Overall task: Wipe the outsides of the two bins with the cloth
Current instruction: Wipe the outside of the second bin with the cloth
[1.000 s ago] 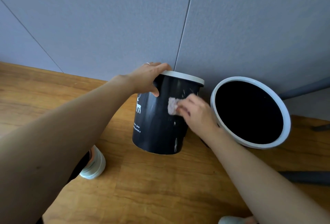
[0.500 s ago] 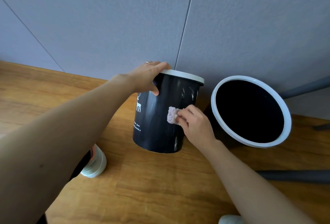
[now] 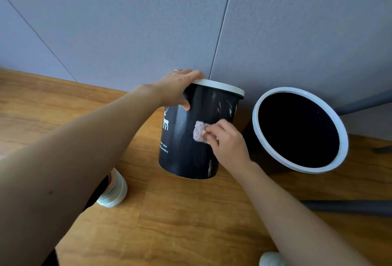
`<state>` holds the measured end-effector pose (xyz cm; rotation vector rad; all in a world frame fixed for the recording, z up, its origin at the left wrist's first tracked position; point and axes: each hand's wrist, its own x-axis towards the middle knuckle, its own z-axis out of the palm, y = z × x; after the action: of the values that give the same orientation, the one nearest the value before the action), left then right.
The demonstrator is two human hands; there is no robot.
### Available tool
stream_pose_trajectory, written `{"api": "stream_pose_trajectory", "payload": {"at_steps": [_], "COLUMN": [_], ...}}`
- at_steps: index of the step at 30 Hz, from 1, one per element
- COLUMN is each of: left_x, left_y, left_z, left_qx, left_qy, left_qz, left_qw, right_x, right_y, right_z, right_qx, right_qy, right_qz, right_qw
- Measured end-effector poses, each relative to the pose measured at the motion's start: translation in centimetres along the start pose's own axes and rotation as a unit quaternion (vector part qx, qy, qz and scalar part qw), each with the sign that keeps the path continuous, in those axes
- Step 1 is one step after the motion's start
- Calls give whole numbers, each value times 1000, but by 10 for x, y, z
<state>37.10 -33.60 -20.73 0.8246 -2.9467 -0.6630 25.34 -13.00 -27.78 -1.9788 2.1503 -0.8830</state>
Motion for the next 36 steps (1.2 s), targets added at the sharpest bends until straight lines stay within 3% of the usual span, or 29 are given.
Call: {"api": "stream_pose_trajectory", "payload": {"at_steps": [6,10,14,22,26,29,33,36], "left_x": [0,-1,0,1,0,0,-1,-1], "left_y": [0,0,1,1,0,0,1,2], "left_z": [1,0,0,1,2,2,3,2], "left_qx": [-7,-6,-6,-7,-3,-2,5,6], "left_qy": [1,2,-2,-3,0,0,-2,-3], "left_qz": [3,0,-3,-3,-2,-4,-10,-13], "left_qw": [1000,1000,1000,1000,1000,1000,1000,1000], "right_x": [-69,-51,-20,-79,-86,-69,-30,-7], "right_y": [-13,-9,0,-5,-5,-3,-9,-15], "right_z": [17,12,6,29,30,18,-3,-10], "right_qx": [-34,-36,12,-13,10,32,103,132], "right_qy": [-149,-107,-13,-139,-160,-121,-5,103], "right_qz": [-82,-72,22,-41,-45,-20,115,248], "right_qw": [985,991,1000,989,986,992,988,954]}}
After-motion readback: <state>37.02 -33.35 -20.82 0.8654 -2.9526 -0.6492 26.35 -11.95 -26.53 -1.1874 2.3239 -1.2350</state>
